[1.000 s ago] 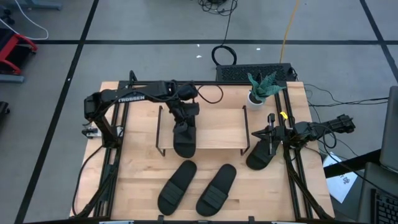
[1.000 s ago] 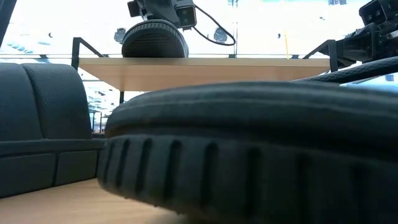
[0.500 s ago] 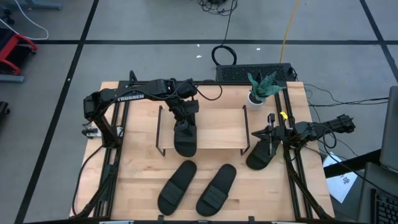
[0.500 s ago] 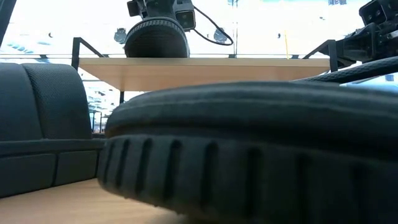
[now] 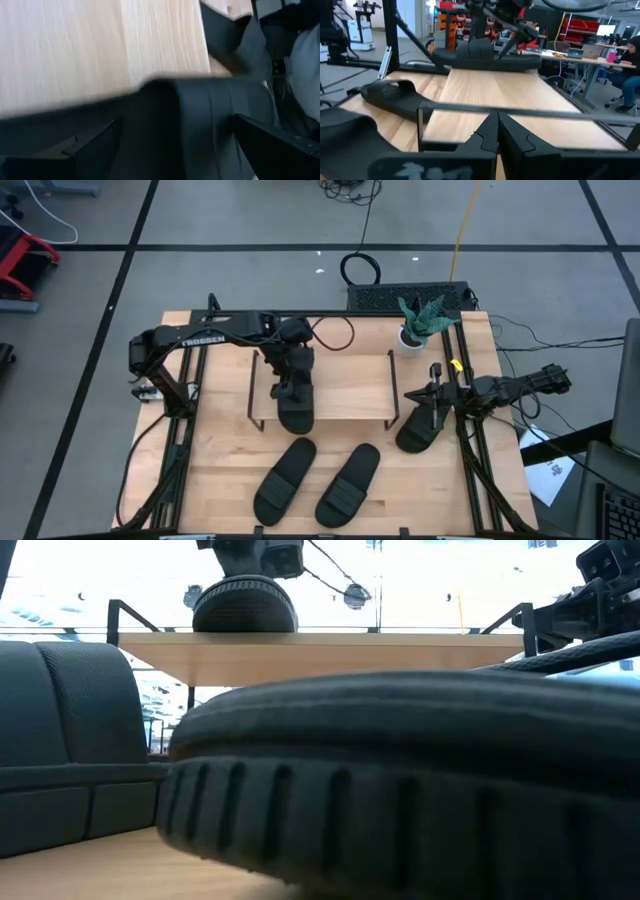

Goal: Pick and place slides into the shelf
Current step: Put the top left black slide on the shelf, then put the top black slide on the shelf

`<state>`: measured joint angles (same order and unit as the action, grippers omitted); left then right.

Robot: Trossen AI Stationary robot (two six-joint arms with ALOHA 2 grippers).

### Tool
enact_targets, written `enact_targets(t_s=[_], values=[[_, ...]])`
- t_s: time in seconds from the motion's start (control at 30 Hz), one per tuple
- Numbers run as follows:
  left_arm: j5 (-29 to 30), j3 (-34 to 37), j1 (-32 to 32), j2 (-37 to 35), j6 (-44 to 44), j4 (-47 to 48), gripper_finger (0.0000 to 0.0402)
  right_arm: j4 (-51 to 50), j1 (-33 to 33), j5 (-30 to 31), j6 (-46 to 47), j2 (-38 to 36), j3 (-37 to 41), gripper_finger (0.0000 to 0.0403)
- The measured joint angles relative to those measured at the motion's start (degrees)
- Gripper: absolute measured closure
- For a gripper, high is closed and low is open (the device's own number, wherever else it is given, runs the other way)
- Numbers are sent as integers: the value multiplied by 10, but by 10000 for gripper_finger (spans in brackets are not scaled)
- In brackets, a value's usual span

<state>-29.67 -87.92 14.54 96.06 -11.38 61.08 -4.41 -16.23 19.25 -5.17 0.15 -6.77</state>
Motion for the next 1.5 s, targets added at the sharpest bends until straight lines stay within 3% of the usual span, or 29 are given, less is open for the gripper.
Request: enact_targets(t_s=[0.6,0.83,0.93,1.03,1.13,1.3,1.37,1.5], values=[[27,-6,4,-33,-35,-4,16,37,0,0,-2,0,11,403],[33,-47,4,-83,-37,23,16,37,0,-1,-2,1,11,403],[78,-53,-2,-126,-56,26,30,35,0,-1,-1,0,11,403],[153,-46,-19,-184,-95,22,80,33,0,-1,-1,0,11,403],[207,-21,-38,-236,-111,-13,169,33,0,-1,-7,0,11,403],[173,79,-41,-299,-115,-184,362,33,0,-1,-21,0,11,403],[167,130,-32,-308,-108,-252,386,33,0,-1,-21,0,11,403],[192,227,-16,-326,-72,-386,388,33,0,-1,-18,0,11,403]])
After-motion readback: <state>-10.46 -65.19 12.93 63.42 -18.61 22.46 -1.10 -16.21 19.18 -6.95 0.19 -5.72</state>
